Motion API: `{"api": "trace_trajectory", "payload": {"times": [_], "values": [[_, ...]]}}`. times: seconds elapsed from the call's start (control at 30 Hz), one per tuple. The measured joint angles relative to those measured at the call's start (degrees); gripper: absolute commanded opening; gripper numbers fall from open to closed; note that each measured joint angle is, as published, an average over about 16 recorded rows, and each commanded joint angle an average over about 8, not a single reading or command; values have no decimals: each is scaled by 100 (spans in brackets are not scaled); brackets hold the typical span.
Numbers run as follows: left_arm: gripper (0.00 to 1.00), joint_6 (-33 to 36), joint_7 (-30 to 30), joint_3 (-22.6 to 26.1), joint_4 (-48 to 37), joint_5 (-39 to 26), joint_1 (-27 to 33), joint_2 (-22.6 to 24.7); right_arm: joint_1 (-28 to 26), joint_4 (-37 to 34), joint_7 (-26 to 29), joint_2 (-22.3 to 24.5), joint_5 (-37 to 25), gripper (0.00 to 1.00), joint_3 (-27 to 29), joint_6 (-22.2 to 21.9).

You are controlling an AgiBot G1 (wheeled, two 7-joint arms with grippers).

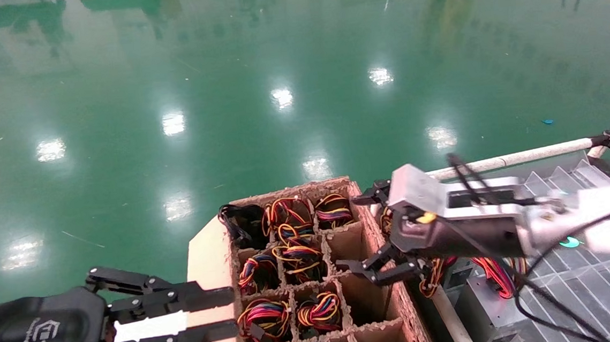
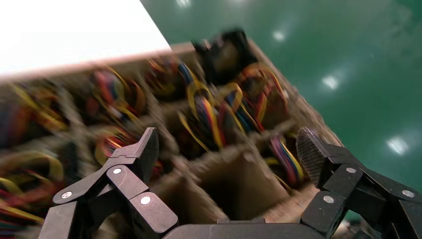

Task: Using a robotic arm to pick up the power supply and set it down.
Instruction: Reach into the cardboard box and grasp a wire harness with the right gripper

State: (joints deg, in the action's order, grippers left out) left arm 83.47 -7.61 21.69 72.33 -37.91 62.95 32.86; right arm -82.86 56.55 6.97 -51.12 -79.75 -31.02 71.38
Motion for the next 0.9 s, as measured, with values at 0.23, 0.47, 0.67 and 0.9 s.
{"api": "trace_trajectory", "payload": {"times": [0.23,0.47,0.67,0.9], "values": [[1,0,0,0,0,0,0,0,-453,-552,-253,-542,-1028,47,-408,-552],[4,0,0,1,0,0,0,0,-707,-1026,-537,-1044,-1587,0,-638,-1020],[6,0,0,1,0,1,0,0,-833,-1462,-900,-1436,-1761,0,-722,-1323],[16,0,1,1,0,1,0,0,-942,-1938,-1301,-1763,-1849,0,-762,-1605]]}}
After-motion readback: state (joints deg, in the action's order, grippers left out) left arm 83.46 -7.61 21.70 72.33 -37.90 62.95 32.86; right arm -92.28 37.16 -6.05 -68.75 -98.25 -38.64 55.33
